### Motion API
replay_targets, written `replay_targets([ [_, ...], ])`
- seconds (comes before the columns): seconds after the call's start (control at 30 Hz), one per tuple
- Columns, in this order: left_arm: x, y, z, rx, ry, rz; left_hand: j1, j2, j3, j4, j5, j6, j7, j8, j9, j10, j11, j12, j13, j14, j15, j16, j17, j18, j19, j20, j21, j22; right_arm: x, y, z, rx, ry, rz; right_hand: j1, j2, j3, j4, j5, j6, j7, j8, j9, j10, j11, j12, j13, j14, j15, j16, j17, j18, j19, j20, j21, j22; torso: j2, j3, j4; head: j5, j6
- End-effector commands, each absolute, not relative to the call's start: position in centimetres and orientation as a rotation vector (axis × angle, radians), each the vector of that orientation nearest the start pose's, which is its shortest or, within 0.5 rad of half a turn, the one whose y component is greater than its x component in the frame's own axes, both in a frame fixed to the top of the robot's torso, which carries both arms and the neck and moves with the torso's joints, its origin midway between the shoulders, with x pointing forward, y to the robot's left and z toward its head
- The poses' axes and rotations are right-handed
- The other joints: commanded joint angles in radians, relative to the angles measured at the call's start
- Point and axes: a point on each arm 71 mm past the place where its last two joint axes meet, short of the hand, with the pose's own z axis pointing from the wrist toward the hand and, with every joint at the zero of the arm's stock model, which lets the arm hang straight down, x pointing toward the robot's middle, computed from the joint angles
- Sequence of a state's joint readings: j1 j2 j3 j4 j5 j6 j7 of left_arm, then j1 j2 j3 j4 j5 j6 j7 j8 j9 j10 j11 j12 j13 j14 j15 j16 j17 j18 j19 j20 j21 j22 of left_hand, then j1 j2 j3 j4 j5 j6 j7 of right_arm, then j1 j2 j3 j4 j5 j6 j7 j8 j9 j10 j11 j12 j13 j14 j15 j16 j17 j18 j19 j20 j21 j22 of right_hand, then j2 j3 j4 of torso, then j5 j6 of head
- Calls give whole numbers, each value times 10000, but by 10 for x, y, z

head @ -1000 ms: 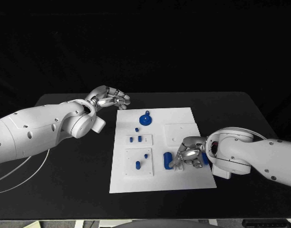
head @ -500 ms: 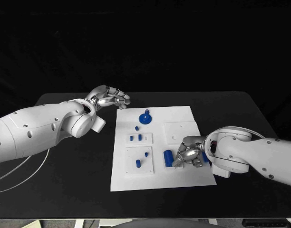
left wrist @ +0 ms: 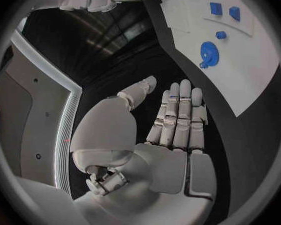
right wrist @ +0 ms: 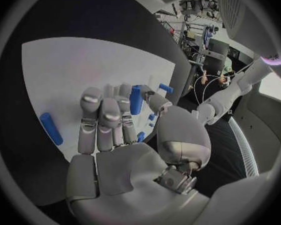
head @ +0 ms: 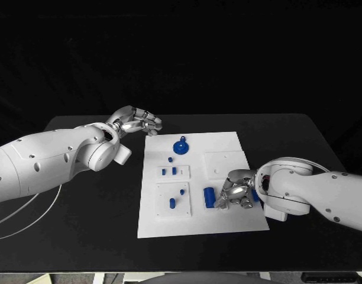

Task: Assemble the parts on the task board

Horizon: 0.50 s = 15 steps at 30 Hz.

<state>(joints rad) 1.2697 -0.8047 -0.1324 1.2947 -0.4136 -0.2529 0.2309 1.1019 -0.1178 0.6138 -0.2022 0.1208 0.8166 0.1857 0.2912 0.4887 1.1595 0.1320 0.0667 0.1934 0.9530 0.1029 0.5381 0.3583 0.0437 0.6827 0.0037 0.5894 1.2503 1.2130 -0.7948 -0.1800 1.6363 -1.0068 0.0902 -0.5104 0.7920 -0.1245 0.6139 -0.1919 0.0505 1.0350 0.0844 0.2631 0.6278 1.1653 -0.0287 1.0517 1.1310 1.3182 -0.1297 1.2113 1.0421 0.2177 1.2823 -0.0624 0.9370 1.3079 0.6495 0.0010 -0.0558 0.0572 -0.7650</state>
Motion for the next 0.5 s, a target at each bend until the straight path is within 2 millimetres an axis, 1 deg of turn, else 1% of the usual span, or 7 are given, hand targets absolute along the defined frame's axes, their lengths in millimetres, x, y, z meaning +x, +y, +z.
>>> replay_targets([
  [0.03, 527, 253, -193, -7339, 16513, -11739, -76, 10, 2, 72, -24, -60, -37, 47, -15, -27, 13, 53, -16, 48, 22, -57, 12, 130, 63, 11, -44, 11, 423, -166, -263, 795, 24694, 5168, -172, -47, -200, -60, 53, -26, 19, -28, -38, 40, 34, -51, 23, 17, -18, 14, -14, 441, 15, 58, 13, 91, -1, 1, -2, -4, 10],
  [0.13, 527, 253, -193, -7340, 16510, -11736, -75, 12, 4, 73, -24, -60, -38, 48, -15, -27, 13, 53, -16, 48, 22, -59, 14, 130, 63, 11, -45, 12, 423, -168, -262, 903, 24490, 5420, -294, -131, -420, -131, 71, -25, 13, -41, -37, 40, 27, -66, 38, 13, -26, 11, -20, 441, 6, 40, 2, 81, 1, 2, 0, -18, 26],
  [0.2, 527, 253, -193, -7333, 16507, -11745, -75, 13, 4, 74, -23, -60, -38, 49, -15, -26, 12, 54, -17, 49, 22, -60, 16, 130, 64, 11, -46, 14, 423, -172, -259, 1063, 24200, 5820, -326, -147, -534, -195, 81, -41, 12, -58, -37, 42, 24, -75, 49, 10, -31, 9, -23, 441, 2, 22, -7, 72, 1, 1, -1, -22, 39],
  [0.27, 527, 253, -193, -7328, 16507, -11754, -75, 13, 4, 75, -23, -60, -38, 49, -15, -26, 12, 54, -18, 49, 21, -61, 18, 130, 64, 11, -47, 14, 422, -175, -257, 1086, 24043, 6092, -281, -116, -570, -256, 99, -142, 34, -112, -44, 48, 42, -78, 60, 10, -19, 6, -27, 441, 3, 1, -19, 60, -1, 2, -3, -25, 47],
  [0.37, 527, 253, -193, -7325, 16494, -11753, -74, 13, 4, 76, -23, -60, -38, 49, -15, -25, 12, 54, -18, 50, 21, -63, 20, 130, 64, 11, -48, 16, 426, -182, -246, 1297, 23515, 6286, -235, -95, -581, -297, 111, -158, 41, -119, -35, 53, 48, -80, 68, 10, -13, 4, -31, 441, 9, -14, -25, 52, -4, 4, -5, -35, 75],
  [0.5, 527, 252, -193, -7303, 16467, -11777, -75, 10, 3, 77, -24, -59, -38, 50, -15, -25, 12, 54, -19, 50, 22, -65, 23, 130, 64, 11, -49, 17, 437, -195, -226, 1557, 22867, 6319, -158, -89, -580, -350, 118, -249, 64, -167, -37, 65, 69, -79, 80, 16, 3, 7, -32, 441, 25, -33, -30, 42, -1, 6, -1, -85, 142],
])
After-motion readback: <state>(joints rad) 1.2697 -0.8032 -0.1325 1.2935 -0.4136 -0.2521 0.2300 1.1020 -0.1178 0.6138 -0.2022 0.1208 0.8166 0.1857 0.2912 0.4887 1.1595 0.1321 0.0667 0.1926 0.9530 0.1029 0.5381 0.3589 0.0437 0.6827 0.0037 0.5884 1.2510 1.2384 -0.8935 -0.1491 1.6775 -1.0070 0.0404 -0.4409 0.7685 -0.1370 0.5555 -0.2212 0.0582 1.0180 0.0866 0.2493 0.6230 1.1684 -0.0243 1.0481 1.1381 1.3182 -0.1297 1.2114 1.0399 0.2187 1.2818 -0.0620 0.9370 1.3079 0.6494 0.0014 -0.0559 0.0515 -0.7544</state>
